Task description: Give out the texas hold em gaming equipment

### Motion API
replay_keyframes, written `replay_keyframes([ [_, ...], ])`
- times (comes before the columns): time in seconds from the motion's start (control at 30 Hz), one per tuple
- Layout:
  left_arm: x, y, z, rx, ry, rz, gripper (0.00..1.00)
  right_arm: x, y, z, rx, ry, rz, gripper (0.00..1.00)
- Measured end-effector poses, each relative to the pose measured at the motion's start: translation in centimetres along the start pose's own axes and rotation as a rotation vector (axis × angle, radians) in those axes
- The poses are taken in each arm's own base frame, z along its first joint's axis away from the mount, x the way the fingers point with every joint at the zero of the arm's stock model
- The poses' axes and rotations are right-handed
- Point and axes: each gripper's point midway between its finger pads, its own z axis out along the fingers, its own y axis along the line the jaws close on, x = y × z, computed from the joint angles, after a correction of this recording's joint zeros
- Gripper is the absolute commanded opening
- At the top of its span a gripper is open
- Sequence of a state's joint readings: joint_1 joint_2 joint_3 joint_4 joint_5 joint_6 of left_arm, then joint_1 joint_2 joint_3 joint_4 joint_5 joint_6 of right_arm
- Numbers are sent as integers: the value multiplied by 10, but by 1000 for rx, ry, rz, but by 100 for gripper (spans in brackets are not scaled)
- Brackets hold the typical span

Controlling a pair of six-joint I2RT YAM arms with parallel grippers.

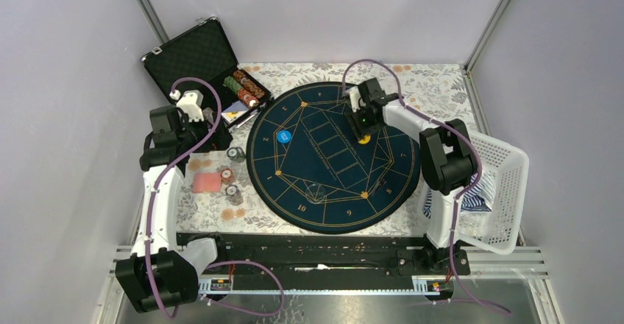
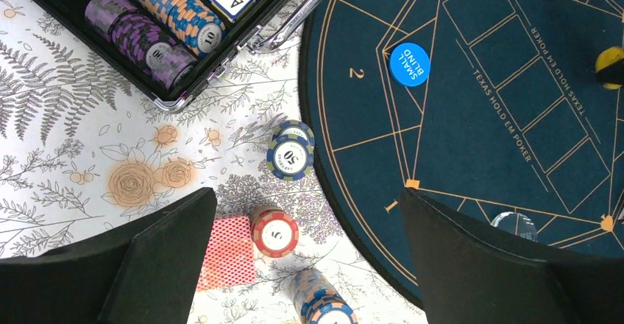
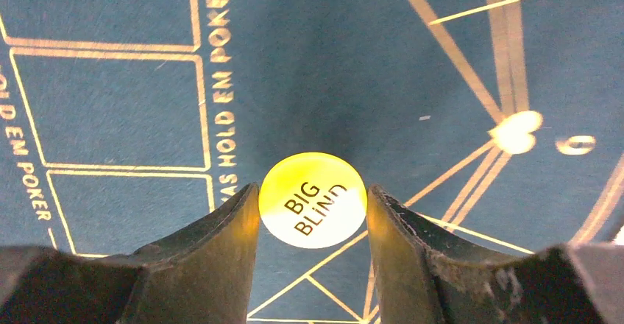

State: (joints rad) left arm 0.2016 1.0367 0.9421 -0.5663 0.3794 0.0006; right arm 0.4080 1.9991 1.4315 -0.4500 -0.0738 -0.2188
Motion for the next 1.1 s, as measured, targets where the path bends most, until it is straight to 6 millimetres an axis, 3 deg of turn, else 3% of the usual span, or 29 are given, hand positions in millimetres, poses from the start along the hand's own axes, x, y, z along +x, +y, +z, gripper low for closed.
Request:
replay_keyframes([
  [0.23, 2, 2, 0, -13, 7, 1, 99, -38, -59, -23, 74, -105, 84, 51],
  [0.37, 2, 2, 0, -12, 7, 2, 99, -45, -82, -19, 98, -118, 111, 52],
  [0.7, 3, 1, -1, -11, 13, 1, 99, -20, -86, 22, 81, -24, 125, 54],
  [0.77, 4, 1, -1, -11, 15, -1, 99, -19, -86, 24, 79, -20, 125, 60],
  [0.9, 4, 2, 1, -11, 19, -2, 99, -19, -86, 24, 79, -22, 125, 80],
  [1.1, 6, 2, 2, -10, 28, -5, 99, -17, -86, 26, 79, -21, 123, 93],
])
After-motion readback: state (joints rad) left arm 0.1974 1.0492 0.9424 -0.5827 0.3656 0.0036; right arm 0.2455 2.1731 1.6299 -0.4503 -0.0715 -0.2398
